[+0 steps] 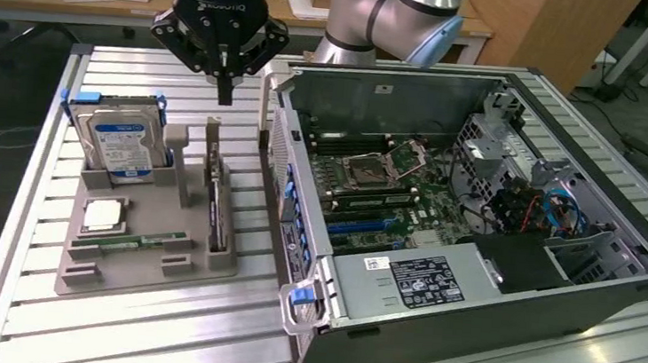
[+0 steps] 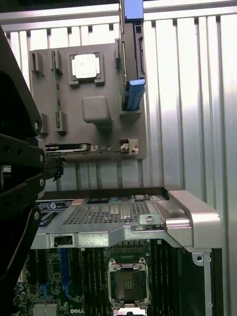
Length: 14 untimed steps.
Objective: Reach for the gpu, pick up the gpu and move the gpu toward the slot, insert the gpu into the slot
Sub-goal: 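Reach for the gpu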
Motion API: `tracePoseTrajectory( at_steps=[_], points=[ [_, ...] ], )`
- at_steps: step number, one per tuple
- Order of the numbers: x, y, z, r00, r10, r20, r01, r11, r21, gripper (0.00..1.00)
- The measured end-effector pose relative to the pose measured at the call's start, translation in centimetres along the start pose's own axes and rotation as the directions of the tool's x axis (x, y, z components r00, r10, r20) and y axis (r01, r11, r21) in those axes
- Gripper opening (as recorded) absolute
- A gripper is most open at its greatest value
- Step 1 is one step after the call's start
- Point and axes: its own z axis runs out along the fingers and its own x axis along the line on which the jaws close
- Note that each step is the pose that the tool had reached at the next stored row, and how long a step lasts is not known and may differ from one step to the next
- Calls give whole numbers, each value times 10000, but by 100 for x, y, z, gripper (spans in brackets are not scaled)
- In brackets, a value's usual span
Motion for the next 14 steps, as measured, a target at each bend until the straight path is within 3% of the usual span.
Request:
tracePoseTrajectory(
  at_steps=[14],
  points=[
    [161, -13, 5, 10000, 1, -9, -1, 10000, 1, 10]
  ],
)
